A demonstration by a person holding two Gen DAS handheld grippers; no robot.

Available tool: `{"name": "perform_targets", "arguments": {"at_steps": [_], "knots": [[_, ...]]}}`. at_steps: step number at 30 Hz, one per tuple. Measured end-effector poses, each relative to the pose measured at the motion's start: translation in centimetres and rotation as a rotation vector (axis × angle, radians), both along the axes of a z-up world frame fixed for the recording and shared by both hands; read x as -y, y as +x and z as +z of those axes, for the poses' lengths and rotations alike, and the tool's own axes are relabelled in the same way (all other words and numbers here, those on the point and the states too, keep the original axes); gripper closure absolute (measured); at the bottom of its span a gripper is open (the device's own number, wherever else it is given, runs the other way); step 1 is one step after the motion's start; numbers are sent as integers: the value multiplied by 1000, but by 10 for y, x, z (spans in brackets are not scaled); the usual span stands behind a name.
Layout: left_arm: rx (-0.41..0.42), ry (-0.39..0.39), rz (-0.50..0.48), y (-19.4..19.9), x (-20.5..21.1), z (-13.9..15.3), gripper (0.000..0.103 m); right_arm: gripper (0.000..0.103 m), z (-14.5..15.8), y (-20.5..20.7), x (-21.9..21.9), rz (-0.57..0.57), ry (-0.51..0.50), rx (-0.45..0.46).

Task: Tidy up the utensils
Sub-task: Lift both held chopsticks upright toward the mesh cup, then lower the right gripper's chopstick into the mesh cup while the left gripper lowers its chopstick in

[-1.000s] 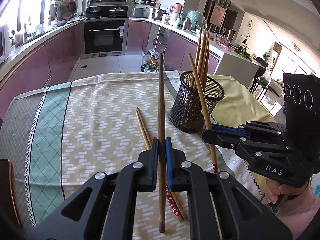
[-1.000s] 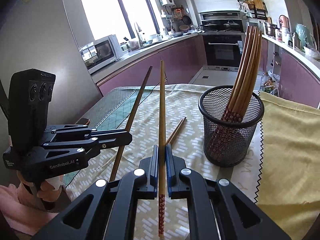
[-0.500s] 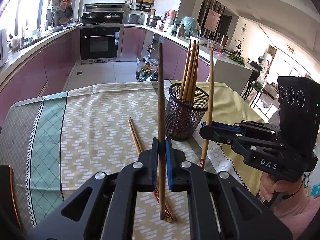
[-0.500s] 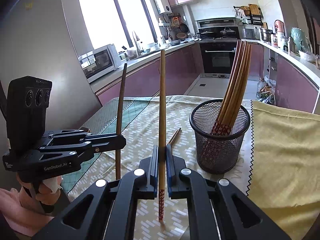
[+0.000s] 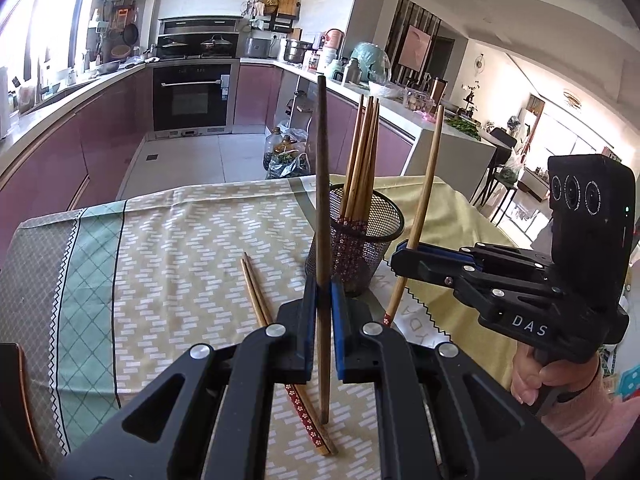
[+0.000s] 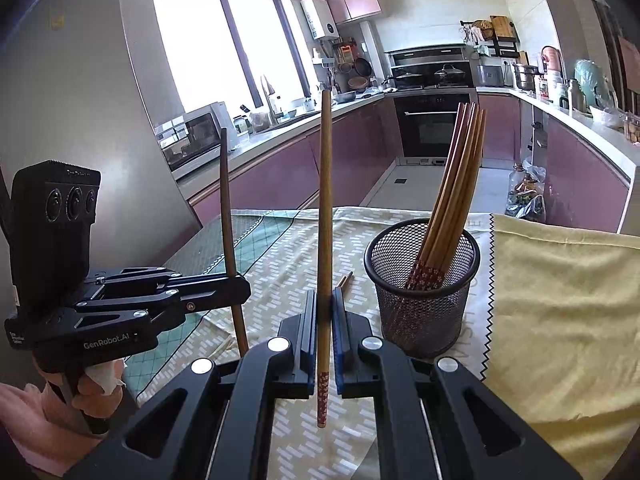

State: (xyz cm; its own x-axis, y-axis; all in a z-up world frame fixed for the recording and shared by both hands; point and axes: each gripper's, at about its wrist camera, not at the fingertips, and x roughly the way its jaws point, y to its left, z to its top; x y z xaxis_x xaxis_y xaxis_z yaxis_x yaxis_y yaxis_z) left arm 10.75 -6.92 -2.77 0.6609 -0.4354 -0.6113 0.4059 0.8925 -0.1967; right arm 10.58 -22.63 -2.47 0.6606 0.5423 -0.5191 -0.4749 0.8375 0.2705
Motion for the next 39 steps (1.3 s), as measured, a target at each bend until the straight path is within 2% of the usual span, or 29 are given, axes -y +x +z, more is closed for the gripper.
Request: {"name": "perform_targets", "arguments": {"at_steps": [13, 39], "knots": [[17, -20, -16, 5, 3, 5, 95, 97, 11, 1, 12, -21, 2, 33], [55, -6, -41, 15, 14, 19, 95, 97, 30, 9, 31, -44, 7, 87]]}}
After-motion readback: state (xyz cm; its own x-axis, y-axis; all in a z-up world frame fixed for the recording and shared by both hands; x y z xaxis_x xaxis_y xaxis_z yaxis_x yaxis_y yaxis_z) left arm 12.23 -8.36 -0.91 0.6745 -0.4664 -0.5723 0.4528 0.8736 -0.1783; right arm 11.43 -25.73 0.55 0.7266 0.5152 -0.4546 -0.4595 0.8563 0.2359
